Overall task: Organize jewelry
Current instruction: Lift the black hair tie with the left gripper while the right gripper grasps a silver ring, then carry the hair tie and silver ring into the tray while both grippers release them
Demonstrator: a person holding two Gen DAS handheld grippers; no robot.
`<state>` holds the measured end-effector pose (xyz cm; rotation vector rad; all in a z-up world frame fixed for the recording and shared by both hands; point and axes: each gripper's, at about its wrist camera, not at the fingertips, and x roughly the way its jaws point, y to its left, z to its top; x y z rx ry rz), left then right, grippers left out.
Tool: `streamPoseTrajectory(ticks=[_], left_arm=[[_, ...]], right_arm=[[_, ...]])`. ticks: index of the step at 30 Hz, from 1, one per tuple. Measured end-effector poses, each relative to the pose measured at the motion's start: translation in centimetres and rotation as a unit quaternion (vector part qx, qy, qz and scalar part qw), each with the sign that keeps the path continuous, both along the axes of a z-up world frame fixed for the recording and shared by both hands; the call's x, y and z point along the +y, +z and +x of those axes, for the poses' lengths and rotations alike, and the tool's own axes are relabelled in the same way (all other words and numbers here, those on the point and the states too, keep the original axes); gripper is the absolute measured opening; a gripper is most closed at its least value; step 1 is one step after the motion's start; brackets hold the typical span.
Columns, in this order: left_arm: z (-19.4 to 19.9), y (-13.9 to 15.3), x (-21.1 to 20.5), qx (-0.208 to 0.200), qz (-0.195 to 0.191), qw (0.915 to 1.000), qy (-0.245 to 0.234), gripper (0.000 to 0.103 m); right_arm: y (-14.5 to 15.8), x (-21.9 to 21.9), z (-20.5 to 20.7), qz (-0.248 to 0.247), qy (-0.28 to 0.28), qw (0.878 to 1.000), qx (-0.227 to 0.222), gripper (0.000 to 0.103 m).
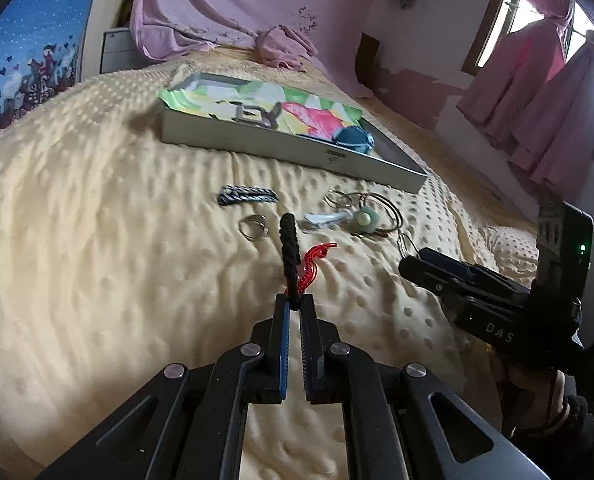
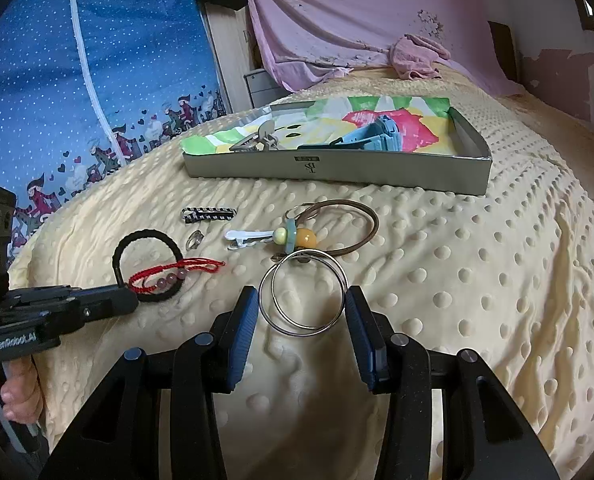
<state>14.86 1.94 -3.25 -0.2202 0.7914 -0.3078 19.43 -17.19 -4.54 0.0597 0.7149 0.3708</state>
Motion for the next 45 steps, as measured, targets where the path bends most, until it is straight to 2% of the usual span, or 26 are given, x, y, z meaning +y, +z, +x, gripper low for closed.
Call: streamPoseTrajectory(ticks=[6, 12, 20, 25, 32, 35, 39, 42, 45], left_arm=[[-0.4, -0.1, -0.8, -0.004, 0.016, 0.9993, -0.035, 0.006], [-1.4, -0.1, -1.6, -0.025, 0.039, 0.9982, -0.038, 0.005], [-1.5, 3.0, -2.0, -0.070, 0.048, 0.9952, -0.048, 0.005], [-0.7, 3.8, -2.5, -0.083, 0.056, 0.9937, -0.050, 0.005], [2.4, 4.9, -2.8, -0.103, 0.047, 0.9929, -0.038, 0.005], [4.5, 5.7, -2.7, -0.114, 0.034, 0.9923, -0.034, 0.005], [7.7, 6.5, -2.9, -0.126, 0.038, 0.9909, -0.028, 0.005], [10.3, 6.5, -2.8, -0.122, 0.036, 0.9915, -0.025, 0.005], [13.1, 6.1, -2.9, -0.102, 0.020, 0.9941, -0.033, 0.005]], right_arm=[[-0.2, 0.1, 0.1, 0.000, 0.001, 1.000, 0.002, 0.040], [-0.2, 0.1, 0.1, 0.000, 0.001, 1.000, 0.001, 0.040], [0.6, 0.0, -1.0, 0.008, 0.007, 0.999, -0.033, 0.040], [1.1, 0.0, -1.1, 0.009, 0.008, 0.999, -0.040, 0.040], [2.8, -0.7, 0.3, 0.020, 0.002, 0.998, -0.053, 0.040], [3.6, -1.1, 1.5, 0.020, -0.002, 0.998, -0.063, 0.040], [4.8, -1.7, 3.8, 0.020, -0.010, 0.997, -0.078, 0.040], [5.9, -1.8, 6.2, 0.020, -0.013, 0.996, -0.090, 0.040], [6.9, -1.4, 8.9, 0.010, -0.014, 0.995, -0.101, 0.040]])
